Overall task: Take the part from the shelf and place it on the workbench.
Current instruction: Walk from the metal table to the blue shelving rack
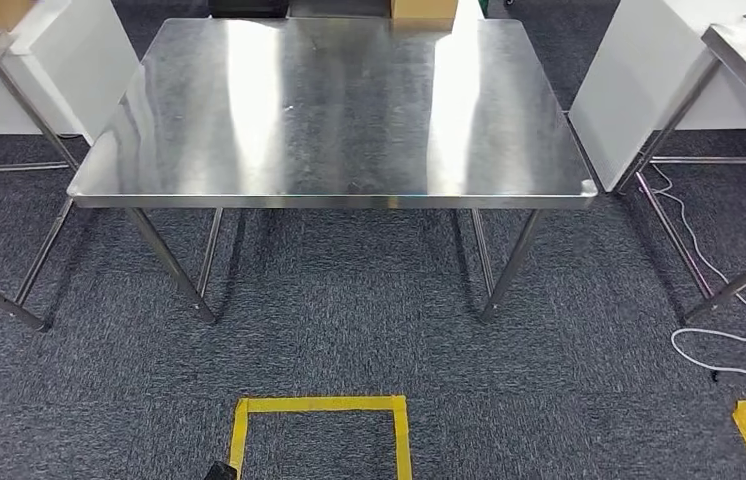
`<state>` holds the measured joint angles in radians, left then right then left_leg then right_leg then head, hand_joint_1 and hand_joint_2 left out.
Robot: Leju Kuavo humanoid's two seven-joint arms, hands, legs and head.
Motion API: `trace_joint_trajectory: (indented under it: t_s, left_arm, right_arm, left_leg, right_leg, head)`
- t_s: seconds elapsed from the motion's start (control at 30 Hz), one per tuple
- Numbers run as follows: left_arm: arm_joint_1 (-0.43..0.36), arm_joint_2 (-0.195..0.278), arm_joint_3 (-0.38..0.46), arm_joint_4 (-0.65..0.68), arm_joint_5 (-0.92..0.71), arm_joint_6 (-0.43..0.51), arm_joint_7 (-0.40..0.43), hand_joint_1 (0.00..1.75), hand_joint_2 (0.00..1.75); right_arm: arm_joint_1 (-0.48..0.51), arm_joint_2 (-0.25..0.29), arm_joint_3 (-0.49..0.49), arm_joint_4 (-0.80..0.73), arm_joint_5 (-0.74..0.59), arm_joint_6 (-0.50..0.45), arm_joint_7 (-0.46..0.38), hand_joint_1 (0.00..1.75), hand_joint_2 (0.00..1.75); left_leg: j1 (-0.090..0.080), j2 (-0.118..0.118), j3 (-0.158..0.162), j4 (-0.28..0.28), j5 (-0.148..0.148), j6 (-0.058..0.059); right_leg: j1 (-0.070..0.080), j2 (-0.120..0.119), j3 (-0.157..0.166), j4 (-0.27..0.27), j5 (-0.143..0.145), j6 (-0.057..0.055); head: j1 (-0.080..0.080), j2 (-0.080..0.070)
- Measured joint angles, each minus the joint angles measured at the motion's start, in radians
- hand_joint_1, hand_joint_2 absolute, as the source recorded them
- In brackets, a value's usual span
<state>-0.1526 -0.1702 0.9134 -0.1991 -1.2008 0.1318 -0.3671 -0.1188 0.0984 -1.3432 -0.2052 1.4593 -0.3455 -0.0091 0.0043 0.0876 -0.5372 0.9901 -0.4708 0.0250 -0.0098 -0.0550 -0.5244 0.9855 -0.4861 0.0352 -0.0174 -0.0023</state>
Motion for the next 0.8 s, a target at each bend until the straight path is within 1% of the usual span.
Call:
trace_joint_trajectory:
  t_s: [0.03,0.07,0.1,0.17,0.2,0.23,0.27,0.33,0.47,0.5,0.53,0.6,0.63,0.67,0.7,0.73,0.77,0.8]
  left_arm:
    - [0.0,0.002,0.0,0.0,-0.001,-0.008,-0.003,0.0,0.0]
    - [0.0,0.004,0.0,0.0,-0.001,-0.016,-0.006,0.0,0.0]
    - [0.001,0.007,0.0,0.0,-0.001,-0.021,-0.007,0.0,0.0]
    - [0.004,0.013,-0.001,0.0,-0.002,-0.027,-0.009,0.0,0.0]
    - [0.005,0.015,-0.001,0.0,-0.002,-0.028,-0.009,0.0,0.0]
    - [0.006,0.016,-0.001,0.0,-0.002,-0.029,-0.01,0.0,0.0]
    - [0.007,0.017,-0.001,0.0,-0.003,-0.029,-0.009,0.0,0.0]
    - [0.008,0.017,-0.001,0.0,-0.003,-0.03,-0.01,0.0,0.0]
    - [0.011,0.018,-0.002,0.0,-0.004,-0.035,-0.01,0.0,0.0]
    - [0.012,0.019,-0.002,0.0,-0.004,-0.035,-0.01,0.0,0.0]
    - [0.012,0.02,-0.002,-0.001,-0.004,-0.035,-0.011,0.0,0.0]
    - [0.012,0.021,-0.002,-0.001,-0.004,-0.035,-0.012,0.0,0.0]
    - [0.012,0.02,-0.003,-0.001,-0.004,-0.034,-0.012,0.0,0.0]
    - [0.011,0.019,-0.004,-0.001,-0.004,-0.034,-0.013,0.0,0.0]
    - [0.011,0.018,-0.006,-0.001,-0.004,-0.034,-0.013,0.0,0.0]
    - [0.012,0.018,-0.007,-0.001,-0.004,-0.034,-0.013,0.0,0.0]
    - [0.012,0.018,-0.008,-0.001,-0.004,-0.034,-0.013,0.0,0.0]
    - [0.012,0.018,-0.008,-0.001,-0.004,-0.034,-0.013,0.0,0.0]
  right_arm:
    - [0.002,0.0,0.0,0.0,0.005,0.001,-0.001,0.0,0.0]
    - [0.005,0.0,0.002,0.0,0.012,0.001,-0.002,0.0,0.0]
    - [0.007,0.0,0.004,0.0,0.019,-0.001,-0.002,0.0,0.0]
    - [0.009,0.0,0.01,0.0,0.031,-0.001,-0.002,0.0,0.0]
    - [0.009,0.0,0.014,0.0,0.034,0.0,-0.001,0.0,0.0]
    - [0.009,0.0,0.017,0.0,0.036,0.001,-0.001,0.0,0.0]
    - [0.01,0.0,0.02,0.0,0.037,0.003,-0.001,0.0,0.0]
    - [0.01,0.0,0.023,0.0,0.037,0.005,0.002,0.0,0.0]
    - [0.01,0.0,0.026,0.0,0.037,0.007,0.011,0.0,0.0]
    - [0.01,0.001,0.027,0.0,0.037,0.007,0.012,0.0,0.0]
    - [0.01,0.003,0.027,0.0,0.037,0.007,0.013,0.0,0.0]
    - [0.01,0.006,0.028,0.0,0.037,0.007,0.013,0.0,0.0]
    - [0.01,0.006,0.028,0.0,0.037,0.007,0.014,0.0,0.0]
    - [0.01,0.006,0.028,0.0,0.037,0.007,0.014,0.0,0.0]
    - [0.01,0.006,0.028,0.0,0.037,0.007,0.014,0.0,0.0]
    - [0.011,0.006,0.028,0.0,0.037,0.008,0.014,0.0,0.0]
    - [0.011,0.006,0.028,0.0,0.037,0.01,0.014,0.0,0.0]
    - [0.012,0.005,0.028,0.0,0.037,0.012,0.014,0.0,0.0]
  left_leg:
    - [-0.001,0.005,0.0,0.001,0.0,-0.004]
    - [0.001,0.005,0.0,0.002,-0.001,-0.008]
    - [0.003,-0.005,-0.003,0.007,-0.007,-0.013]
    - [0.006,-0.032,-0.006,0.009,-0.008,-0.004]
    - [0.007,-0.043,-0.008,0.009,-0.006,0.001]
    - [0.008,-0.043,-0.007,0.005,0.001,0.006]
    - [0.009,-0.043,-0.008,0.006,0.002,0.004]
    - [0.01,-0.042,-0.008,0.005,0.005,-0.003]
    - [0.011,-0.042,-0.009,0.004,0.008,-0.007]
    - [0.01,-0.043,-0.01,0.006,0.008,-0.007]
    - [0.009,-0.043,-0.011,0.006,0.011,-0.003]
    - [0.009,-0.042,-0.002,-0.021,0.031,0.011]
    - [0.011,-0.041,0.006,-0.045,0.045,0.019]
    - [0.014,-0.04,0.012,-0.066,0.058,0.024]
    - [0.017,-0.038,0.012,-0.077,0.067,0.024]
    - [0.018,-0.038,0.007,-0.08,0.071,0.024]
    - [0.019,-0.038,0.0,-0.077,0.074,0.021]
    - [0.021,-0.038,-0.009,-0.073,0.076,0.017]
  right_leg:
    - [0.002,0.009,-0.002,0.001,0.003,-0.006]
    - [-0.003,0.016,-0.002,0.001,0.006,-0.012]
    - [-0.004,0.021,-0.002,0.001,0.008,-0.016]
    - [-0.003,0.028,0.001,0.003,0.011,-0.023]
    - [0.002,0.031,-0.001,0.005,0.01,-0.024]
    - [0.005,0.033,-0.003,0.007,0.01,-0.026]
    - [0.007,0.035,-0.004,0.008,0.01,-0.027]
    - [0.008,0.035,-0.007,0.009,0.01,-0.027]
    - [0.009,0.035,-0.009,0.01,0.01,-0.028]
    - [0.006,0.035,-0.009,0.008,0.013,-0.026]
    - [0.003,0.035,-0.008,0.005,0.018,-0.022]
    - [0.0,0.035,-0.005,-0.008,0.026,-0.01]
    - [0.002,0.037,-0.007,-0.006,0.018,-0.007]
    - [0.002,0.04,-0.016,0.015,-0.001,-0.006]
    - [-0.001,0.042,-0.034,0.058,-0.031,-0.009]
    - [-0.005,0.044,-0.055,0.114,-0.063,-0.01]
    - [-0.01,0.045,-0.076,0.17,-0.089,-0.007]
    - [-0.016,0.046,-0.085,0.205,-0.101,0.0]
  head:
    - [-0.001,0.0]
    - [-0.001,0.0]
    - [-0.002,0.0]
    - [-0.003,0.0]
    - [-0.004,0.0]
    - [-0.004,0.0]
    - [-0.004,0.0]
    - [-0.004,0.0]
    - [-0.004,0.0]
    - [-0.004,0.0]
    - [-0.005,0.0]
    - [-0.005,0.0]
    - [-0.005,0.0]
    - [-0.004,0.0]
    - [-0.002,0.0]
    - [-0.001,0.0]
    - [0.0,0.0]
    - [0.0,0.0]
